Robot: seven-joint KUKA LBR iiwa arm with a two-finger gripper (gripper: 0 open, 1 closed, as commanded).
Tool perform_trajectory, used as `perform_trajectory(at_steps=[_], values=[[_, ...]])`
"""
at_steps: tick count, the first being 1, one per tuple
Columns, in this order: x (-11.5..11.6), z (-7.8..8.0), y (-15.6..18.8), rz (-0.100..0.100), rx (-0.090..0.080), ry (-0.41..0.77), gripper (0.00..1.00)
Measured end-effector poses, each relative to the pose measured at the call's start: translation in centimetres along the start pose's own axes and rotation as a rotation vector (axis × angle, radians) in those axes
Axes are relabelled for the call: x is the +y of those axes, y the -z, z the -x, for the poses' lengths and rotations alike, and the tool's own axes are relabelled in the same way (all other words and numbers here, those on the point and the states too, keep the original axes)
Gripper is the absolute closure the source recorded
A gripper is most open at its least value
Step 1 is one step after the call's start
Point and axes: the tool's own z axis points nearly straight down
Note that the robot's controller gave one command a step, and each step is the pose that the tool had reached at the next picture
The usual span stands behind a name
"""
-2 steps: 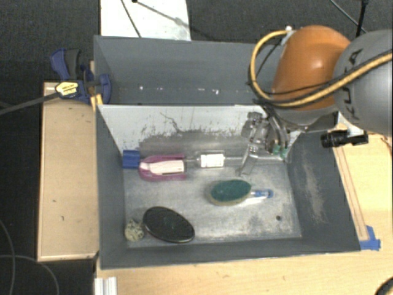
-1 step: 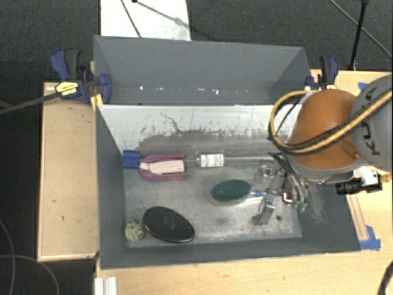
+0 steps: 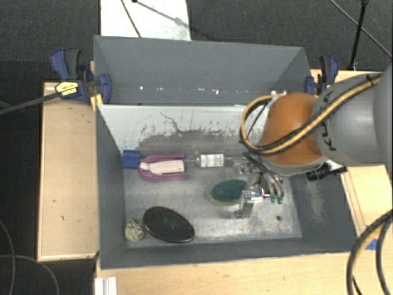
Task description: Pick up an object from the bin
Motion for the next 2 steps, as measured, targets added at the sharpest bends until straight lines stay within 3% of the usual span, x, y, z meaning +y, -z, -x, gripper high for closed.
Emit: perform_trajectory(at_steps=[1, 2], values=[[0.0, 0.1, 0.3, 0.000, -0.004, -0.004, 1.00], [-0.2, 0.6, 11.3, 0.001, -0.011, -0.032, 1.00]])
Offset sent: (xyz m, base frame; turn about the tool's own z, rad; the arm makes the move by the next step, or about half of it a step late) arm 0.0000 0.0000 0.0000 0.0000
